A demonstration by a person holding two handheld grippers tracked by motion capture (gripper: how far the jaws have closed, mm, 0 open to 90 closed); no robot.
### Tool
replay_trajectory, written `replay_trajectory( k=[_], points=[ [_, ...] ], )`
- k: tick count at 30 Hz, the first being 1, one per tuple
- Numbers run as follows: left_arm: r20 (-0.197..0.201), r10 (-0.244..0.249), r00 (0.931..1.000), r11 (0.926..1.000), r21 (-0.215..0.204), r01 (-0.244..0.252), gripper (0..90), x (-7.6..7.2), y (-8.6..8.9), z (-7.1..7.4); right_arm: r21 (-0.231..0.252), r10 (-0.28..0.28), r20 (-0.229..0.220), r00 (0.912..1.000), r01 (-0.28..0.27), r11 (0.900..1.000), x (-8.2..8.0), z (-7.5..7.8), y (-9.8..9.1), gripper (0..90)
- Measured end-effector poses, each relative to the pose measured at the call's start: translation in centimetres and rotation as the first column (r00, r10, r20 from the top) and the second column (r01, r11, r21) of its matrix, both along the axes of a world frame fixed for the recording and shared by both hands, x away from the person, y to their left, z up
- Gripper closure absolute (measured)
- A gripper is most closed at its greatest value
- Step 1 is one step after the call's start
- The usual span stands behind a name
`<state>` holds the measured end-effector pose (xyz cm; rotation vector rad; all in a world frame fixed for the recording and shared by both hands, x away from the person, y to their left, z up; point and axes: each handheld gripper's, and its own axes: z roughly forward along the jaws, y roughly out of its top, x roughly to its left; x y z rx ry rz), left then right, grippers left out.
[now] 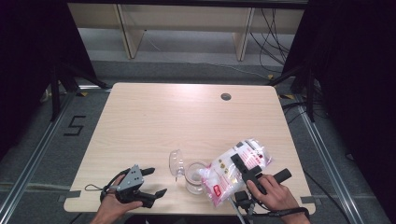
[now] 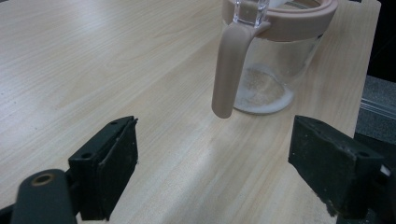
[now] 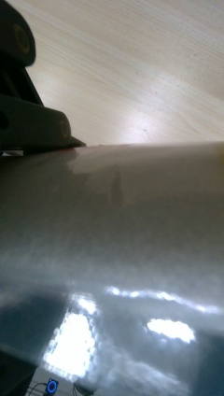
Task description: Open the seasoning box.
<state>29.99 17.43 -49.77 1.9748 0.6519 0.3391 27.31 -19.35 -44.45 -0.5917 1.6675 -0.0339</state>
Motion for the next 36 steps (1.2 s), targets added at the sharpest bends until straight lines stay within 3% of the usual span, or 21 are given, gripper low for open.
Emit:
replay_trajectory(
  k=[7, 8, 14, 22, 26, 36],
  points=[
    [0.014, -0.016, 0.9998, 0.9999, 0.005, 0.016, 15.3, 0.12, 0.02, 0.02, 0.003, 0.000, 0.000, 1.0000, 0.000, 1.0000, -0.02, 0.00, 0.03, 52.4],
    [-0.004, 0.001, 1.0000, 1.0000, -0.007, -0.001, 15.3, -0.02, -0.06, -0.02, 0.003, 0.000, 0.000, 1.0000, 0.000, 1.0000, -0.02, 0.00, 0.03, 52.4],
    [-0.003, -0.003, 1.0000, 1.0000, -0.007, 0.003, 15.4, 0.02, -0.02, -0.01, -0.008, 0.008, 0.002, 1.0000, -0.008, 0.9999, -0.01, 0.05, 0.09, 52.5],
    [0.020, -0.023, 0.9995, 0.9997, 0.010, 0.023, 15.4, 0.15, 0.00, -0.01, -0.003, 0.009, 0.008, 0.9999, -0.009, 1.0000, -0.01, 0.05, 0.06, 52.6],
    [0.018, -0.026, 0.9995, 0.9996, 0.009, 0.026, 15.4, 0.20, 0.00, 0.00, -0.033, 0.037, 0.021, 0.9991, -0.037, 0.9988, 0.13, 0.28, 0.11, 52.6],
    [0.017, -0.021, 0.9996, 0.9997, 0.010, 0.021, 15.4, 0.10, 0.00, 0.02, -0.032, 0.036, 0.021, 0.9991, -0.036, 0.9988, 0.11, 0.32, 0.12, 52.8]
  ],
)
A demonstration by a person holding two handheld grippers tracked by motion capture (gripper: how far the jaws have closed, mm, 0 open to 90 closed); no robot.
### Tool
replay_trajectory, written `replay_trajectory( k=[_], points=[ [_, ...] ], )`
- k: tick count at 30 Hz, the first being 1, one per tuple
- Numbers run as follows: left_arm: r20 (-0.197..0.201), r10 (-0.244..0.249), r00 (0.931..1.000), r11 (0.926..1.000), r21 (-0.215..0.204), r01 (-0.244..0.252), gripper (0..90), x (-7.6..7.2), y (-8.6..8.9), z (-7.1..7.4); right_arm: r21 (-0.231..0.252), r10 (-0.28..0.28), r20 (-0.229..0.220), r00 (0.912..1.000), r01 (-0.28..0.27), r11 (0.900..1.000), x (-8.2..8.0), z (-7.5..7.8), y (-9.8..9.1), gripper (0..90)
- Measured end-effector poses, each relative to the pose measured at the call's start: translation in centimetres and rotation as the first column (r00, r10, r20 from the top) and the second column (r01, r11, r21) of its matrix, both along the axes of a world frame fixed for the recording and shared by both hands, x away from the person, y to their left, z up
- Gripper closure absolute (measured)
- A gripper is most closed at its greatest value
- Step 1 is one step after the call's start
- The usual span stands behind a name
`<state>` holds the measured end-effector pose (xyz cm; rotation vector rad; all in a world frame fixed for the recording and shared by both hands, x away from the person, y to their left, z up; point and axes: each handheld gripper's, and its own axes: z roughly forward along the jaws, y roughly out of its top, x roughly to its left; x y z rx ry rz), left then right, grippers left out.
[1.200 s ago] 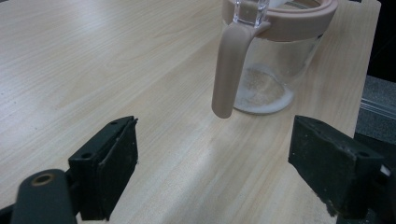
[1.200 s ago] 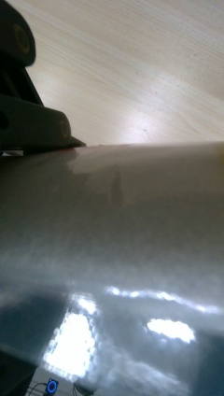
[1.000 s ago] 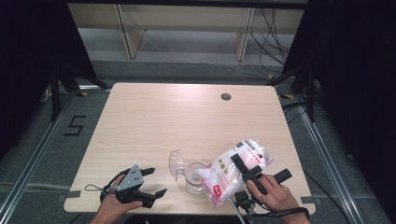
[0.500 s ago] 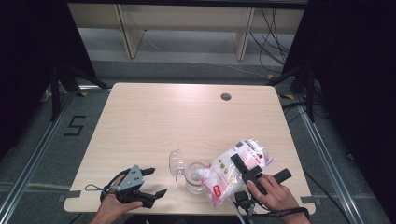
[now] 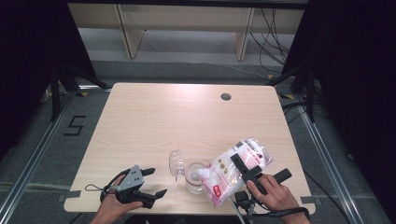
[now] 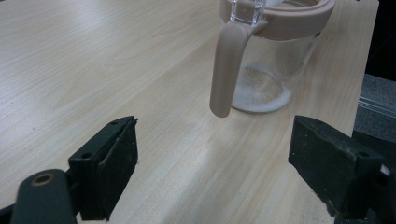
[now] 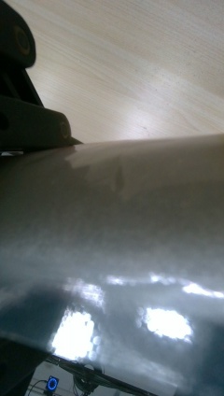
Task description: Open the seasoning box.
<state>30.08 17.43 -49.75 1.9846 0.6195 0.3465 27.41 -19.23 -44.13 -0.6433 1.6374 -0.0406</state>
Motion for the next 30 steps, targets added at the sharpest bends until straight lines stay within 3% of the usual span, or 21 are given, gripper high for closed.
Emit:
replay_trajectory(
  k=[19, 20, 24, 25, 30],
  points=[
    [-0.019, 0.017, 0.9997, 0.9998, -0.012, -0.018, 15.4, -0.2, 0.0, 0.0, 0.018, -0.010, -0.006, 0.9999, 0.010, 0.9998, -0.1, 0.0, 0.0, 53.2],
    [-0.007, 0.008, 0.9999, 1.0000, -0.004, -0.008, 15.4, -0.1, 0.0, 0.0, -0.234, 0.167, -0.009, 0.9859, -0.165, 0.9582, 0.8, 1.3, 1.5, 53.2],
    [0.005, -0.001, 1.0000, 1.0000, 0.002, 0.001, 15.4, 0.0, 0.0, 0.0, -0.225, 0.160, -0.005, 0.9872, -0.157, 0.9616, 0.8, 1.2, 1.3, 53.3],
    [-0.016, 0.017, 0.9997, 0.9998, -0.012, -0.017, 15.4, -0.2, -0.1, 0.0, -0.225, 0.159, -0.006, 0.9873, -0.156, 0.9619, 0.8, 1.2, 1.3, 53.3],
    [-0.018, 0.018, 0.9997, 0.9998, -0.012, -0.018, 15.3, -0.2, -0.1, 0.0, -0.228, 0.160, -0.008, 0.9871, -0.158, 0.9608, 0.8, 1.3, 1.4, 53.4]
  ],
)
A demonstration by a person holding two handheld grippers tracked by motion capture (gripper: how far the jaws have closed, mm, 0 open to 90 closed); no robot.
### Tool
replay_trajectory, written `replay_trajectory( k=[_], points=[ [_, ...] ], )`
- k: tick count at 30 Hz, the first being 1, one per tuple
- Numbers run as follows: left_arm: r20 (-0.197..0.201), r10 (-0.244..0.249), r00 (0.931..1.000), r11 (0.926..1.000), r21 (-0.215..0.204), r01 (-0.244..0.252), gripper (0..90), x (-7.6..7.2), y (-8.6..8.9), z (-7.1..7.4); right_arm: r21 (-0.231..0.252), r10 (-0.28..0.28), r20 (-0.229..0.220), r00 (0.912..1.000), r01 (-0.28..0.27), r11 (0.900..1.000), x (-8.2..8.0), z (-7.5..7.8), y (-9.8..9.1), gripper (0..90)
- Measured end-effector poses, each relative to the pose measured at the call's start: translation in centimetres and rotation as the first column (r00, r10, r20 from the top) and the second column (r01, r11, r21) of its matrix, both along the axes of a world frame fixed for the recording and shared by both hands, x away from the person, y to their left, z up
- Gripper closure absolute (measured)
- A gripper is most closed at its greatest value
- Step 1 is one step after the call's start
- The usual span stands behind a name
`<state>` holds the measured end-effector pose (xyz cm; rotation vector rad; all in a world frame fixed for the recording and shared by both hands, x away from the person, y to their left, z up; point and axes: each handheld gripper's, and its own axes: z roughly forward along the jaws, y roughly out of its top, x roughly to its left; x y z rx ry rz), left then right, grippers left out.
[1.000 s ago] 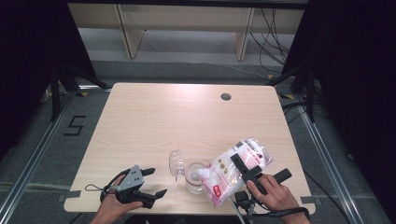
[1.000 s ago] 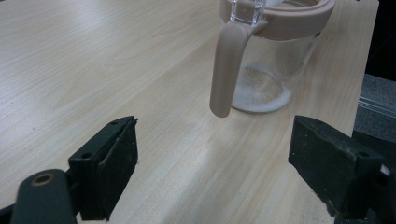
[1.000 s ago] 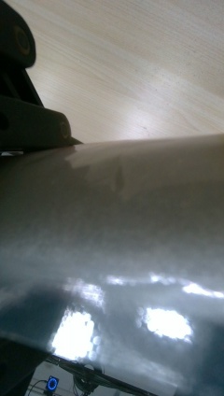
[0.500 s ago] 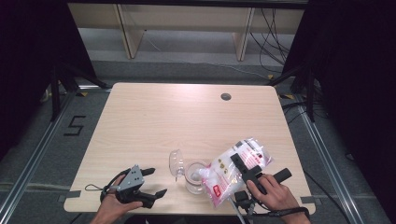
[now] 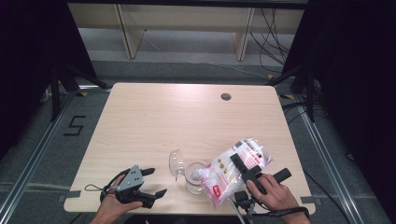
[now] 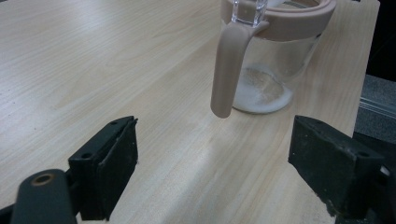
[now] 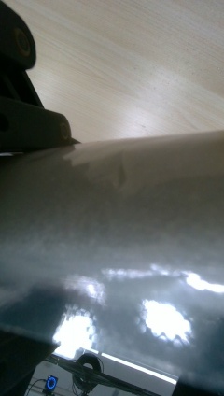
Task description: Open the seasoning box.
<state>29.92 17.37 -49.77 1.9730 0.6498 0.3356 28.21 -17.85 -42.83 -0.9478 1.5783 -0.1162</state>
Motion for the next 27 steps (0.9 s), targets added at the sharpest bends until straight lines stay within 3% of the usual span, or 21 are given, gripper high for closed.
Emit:
replay_trajectory(
  k=[1, 2, 5, 6, 7, 8, 9, 10, 11, 12, 26, 27],
  points=[
    [0.001, -0.001, 1.0000, 1.0000, 0.000, 0.001, 15.4, 0.0, 0.0, 0.0, -0.014, 0.022, 0.004, 0.9997, -0.022, 0.9997, 0.0, 0.1, 0.1, 53.4],
    [0.004, -0.004, 1.0000, 1.0000, 0.004, 0.004, 15.4, 0.0, 0.0, 0.0, 0.219, -0.162, -0.030, 0.9863, 0.165, 0.9617, -0.9, -1.1, -1.3, 53.4],
    [0.005, -0.005, 1.0000, 1.0000, 0.003, 0.005, 15.4, 0.0, 0.0, 0.0, 0.220, -0.162, -0.033, 0.9862, 0.165, 0.9614, -0.9, -1.2, -1.3, 53.5],
    [0.004, -0.003, 1.0000, 1.0000, 0.001, 0.003, 15.4, 0.0, 0.0, 0.0, 0.006, -0.004, -0.002, 1.0000, 0.004, 1.0000, 0.0, 0.0, 0.0, 53.6],
    [0.004, -0.003, 1.0000, 1.0000, 0.001, 0.003, 15.4, 0.0, 0.0, 0.0, 0.002, 0.001, -0.001, 1.0000, -0.001, 1.0000, 0.0, 0.0, 0.0, 53.5],
    [0.002, -0.003, 1.0000, 1.0000, 0.002, 0.003, 15.4, 0.0, 0.0, 0.0, 0.164, -0.128, -0.015, 0.9916, 0.129, 0.9779, -0.7, -0.8, -0.9, 53.6],
    [0.002, -0.003, 1.0000, 1.0000, 0.002, 0.003, 15.4, 0.0, 0.0, 0.0, 0.225, -0.165, -0.033, 0.9857, 0.168, 0.9598, -0.9, -1.1, -1.3, 53.6],
    [0.000, -0.001, 1.0000, 1.0000, -0.001, 0.001, 15.4, 0.0, 0.0, 0.0, 0.225, -0.165, -0.033, 0.9857, 0.168, 0.9598, -0.9, -1.1, -1.3, 53.6],
    [0.000, -0.002, 1.0000, 1.0000, -0.001, 0.002, 15.4, 0.0, 0.0, 0.0, 0.244, -0.180, -0.054, 0.9822, 0.188, 0.9514, -1.0, -1.3, -1.4, 53.6],
    [0.001, -0.003, 1.0000, 1.0000, 0.006, 0.003, 15.4, 0.0, 0.1, 0.0, 0.223, -0.162, -0.029, 0.9864, 0.164, 0.9610, -0.9, -1.1, -1.3, 53.6],
    [0.000, -0.003, 1.0000, 1.0000, 0.000, 0.003, 15.4, 0.0, 0.0, 0.0, 0.225, -0.166, -0.028, 0.9856, 0.169, 0.9597, -0.8, -1.0, -1.5, 53.8],
    [0.000, -0.002, 1.0000, 1.0000, 0.001, 0.002, 15.4, 0.0, 0.0, 0.0, 0.249, -0.184, -0.044, 0.9820, 0.189, 0.9500, -0.9, -1.1, -1.5, 53.8]
  ],
)
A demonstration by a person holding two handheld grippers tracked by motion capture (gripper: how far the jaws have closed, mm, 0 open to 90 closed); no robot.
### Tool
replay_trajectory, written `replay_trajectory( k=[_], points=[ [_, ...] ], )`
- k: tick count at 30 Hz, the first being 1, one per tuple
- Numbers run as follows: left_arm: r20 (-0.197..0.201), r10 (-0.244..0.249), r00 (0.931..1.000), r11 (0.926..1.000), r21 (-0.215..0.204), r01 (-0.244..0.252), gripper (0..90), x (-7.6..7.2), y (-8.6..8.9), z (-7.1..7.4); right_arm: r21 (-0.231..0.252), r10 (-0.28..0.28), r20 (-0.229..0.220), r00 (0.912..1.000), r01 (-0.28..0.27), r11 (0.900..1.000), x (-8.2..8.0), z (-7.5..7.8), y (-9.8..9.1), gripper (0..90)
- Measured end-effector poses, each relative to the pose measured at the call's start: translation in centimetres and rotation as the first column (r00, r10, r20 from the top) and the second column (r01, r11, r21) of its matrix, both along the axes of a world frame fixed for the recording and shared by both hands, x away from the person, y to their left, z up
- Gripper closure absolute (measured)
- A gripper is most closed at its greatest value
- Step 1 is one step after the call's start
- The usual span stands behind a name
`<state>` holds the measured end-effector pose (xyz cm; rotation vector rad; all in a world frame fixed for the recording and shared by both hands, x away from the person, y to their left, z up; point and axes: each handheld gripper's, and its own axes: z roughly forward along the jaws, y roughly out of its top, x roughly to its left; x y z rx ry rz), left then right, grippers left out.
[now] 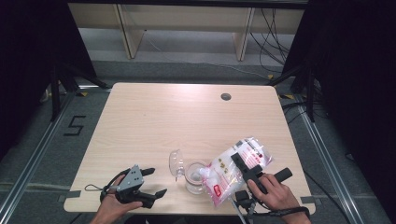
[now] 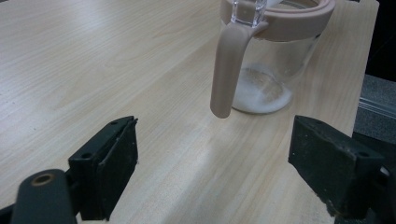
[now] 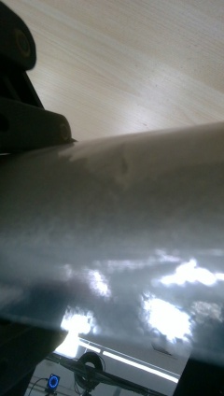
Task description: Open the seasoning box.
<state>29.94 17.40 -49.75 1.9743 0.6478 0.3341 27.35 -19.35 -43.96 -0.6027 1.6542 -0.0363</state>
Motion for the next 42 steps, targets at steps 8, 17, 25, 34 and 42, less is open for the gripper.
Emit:
replay_trajectory(
  k=[8, 17, 25, 34, 42],
  points=[
    [0.000, -0.007, 1.0000, 1.0000, 0.001, 0.007, 15.4, 0.07, 0.04, -0.01, -0.004, -0.001, 0.003, 1.0000, 0.001, 1.0000, 0.07, 0.11, -0.11, 53.9],
    [0.000, -0.008, 1.0000, 1.0000, 0.002, 0.008, 15.4, 0.07, 0.05, 0.00, -0.001, -0.003, 0.005, 1.0000, 0.003, 1.0000, 0.05, 0.18, -0.15, 54.2],
    [0.002, 0.000, 1.0000, 1.0000, 0.006, 0.000, 15.4, 0.01, 0.03, 0.02, 0.000, 0.000, 0.004, 1.0000, 0.000, 1.0000, 0.07, 0.20, -0.14, 54.5],
    [0.002, 0.000, 1.0000, 1.0000, 0.006, 0.000, 15.4, 0.01, 0.03, 0.02, 0.004, 0.000, 0.005, 1.0000, 0.000, 1.0000, 0.06, 0.21, -0.14, 55.0],
    [0.000, -0.007, 1.0000, 1.0000, 0.002, 0.007, 15.4, 0.07, 0.04, 0.00, 0.007, 0.000, 0.003, 1.0000, 0.000, 1.0000, 0.03, 0.17, -0.13, 55.3]
  ],
)
